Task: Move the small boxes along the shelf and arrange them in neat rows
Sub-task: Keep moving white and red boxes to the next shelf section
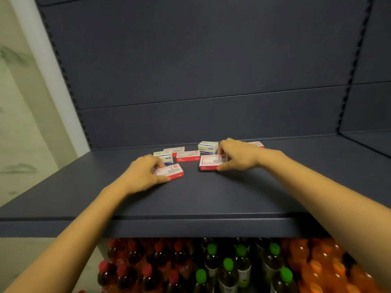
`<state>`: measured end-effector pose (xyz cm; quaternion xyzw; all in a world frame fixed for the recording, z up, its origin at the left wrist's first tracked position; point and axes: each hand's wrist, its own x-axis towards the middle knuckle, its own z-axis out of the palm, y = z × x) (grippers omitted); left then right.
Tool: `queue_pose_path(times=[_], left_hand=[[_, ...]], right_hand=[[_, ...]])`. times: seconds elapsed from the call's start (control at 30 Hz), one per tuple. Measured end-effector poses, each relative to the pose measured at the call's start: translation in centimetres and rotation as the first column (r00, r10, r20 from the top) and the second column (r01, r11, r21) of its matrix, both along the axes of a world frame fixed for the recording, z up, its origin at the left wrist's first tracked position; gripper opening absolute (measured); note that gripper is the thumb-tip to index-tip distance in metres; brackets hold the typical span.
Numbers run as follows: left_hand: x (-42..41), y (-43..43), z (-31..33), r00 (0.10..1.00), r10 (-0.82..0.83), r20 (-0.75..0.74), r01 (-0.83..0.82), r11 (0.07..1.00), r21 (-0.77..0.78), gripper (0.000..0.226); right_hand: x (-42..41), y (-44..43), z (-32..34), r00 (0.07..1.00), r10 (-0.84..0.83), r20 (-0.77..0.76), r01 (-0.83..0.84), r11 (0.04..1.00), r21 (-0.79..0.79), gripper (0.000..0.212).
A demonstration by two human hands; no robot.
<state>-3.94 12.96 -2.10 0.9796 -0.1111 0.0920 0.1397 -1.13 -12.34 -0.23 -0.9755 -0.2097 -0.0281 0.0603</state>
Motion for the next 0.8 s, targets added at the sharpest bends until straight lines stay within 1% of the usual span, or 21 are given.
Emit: queue_pose_path(times=[0.1,0.2,0.3,0.47,0.63,0.8], left_hand=[[0.2,-2.2,0.9,0.996,-0.048,0.073,0.051,0.998,-0.043,0.044],[0.4,-5.9,2.0,0.980,-0.144,0.136,0.157,0.984,-0.083,0.041],[0.5,-11.0,2.9,0.954,-0.254,0.161,0.269,0.960,-0.078,0.040],[-0.4,-21.9,3.5,0.888,-0.417,0.192,0.436,0.897,-0.070,0.040],[-2.9,-34.1,3.5,0.803,-0.558,0.211,0.584,0.807,-0.088,0.038],[-5.4,-44.8,2.8,0.729,-0.653,0.206,0.679,0.729,-0.090,0.036]], right_hand=[[-1.8,-3.8,0.5,0.995,-0.077,0.067,0.072,0.995,0.074,0.046],[-3.9,-8.1,1.0,0.983,-0.160,0.093,0.148,0.981,0.124,0.046],[-6.5,-13.0,1.5,0.962,-0.246,0.120,0.226,0.962,0.156,0.045],[-11.9,-22.5,2.2,0.917,-0.373,0.138,0.347,0.920,0.182,0.044],[-17.9,-32.7,2.6,0.850,-0.511,0.131,0.483,0.854,0.196,0.041],[-23.0,-42.0,1.9,0.807,-0.571,0.151,0.540,0.817,0.201,0.035]])
